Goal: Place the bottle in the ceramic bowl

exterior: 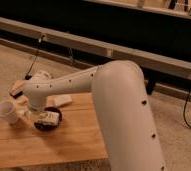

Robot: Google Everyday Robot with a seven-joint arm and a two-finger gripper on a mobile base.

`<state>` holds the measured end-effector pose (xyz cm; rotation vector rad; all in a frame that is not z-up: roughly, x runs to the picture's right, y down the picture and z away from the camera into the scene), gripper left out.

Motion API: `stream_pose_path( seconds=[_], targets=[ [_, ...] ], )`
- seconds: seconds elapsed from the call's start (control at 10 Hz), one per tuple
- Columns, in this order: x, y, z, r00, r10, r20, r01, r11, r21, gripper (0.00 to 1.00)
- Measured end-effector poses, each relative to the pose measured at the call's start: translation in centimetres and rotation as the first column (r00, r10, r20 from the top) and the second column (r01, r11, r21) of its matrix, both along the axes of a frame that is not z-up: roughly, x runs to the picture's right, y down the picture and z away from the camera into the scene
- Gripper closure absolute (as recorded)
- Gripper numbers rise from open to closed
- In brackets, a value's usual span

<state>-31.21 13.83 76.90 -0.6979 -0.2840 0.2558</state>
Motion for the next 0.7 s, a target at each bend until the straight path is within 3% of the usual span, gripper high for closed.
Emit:
stream_pose_path(
  seconds=[0.7],
  targets=[
    [1.1,-1.5,-1.4,1.000,0.027,0.014,-0.027,0.9993,0.024,0.20]
  ],
)
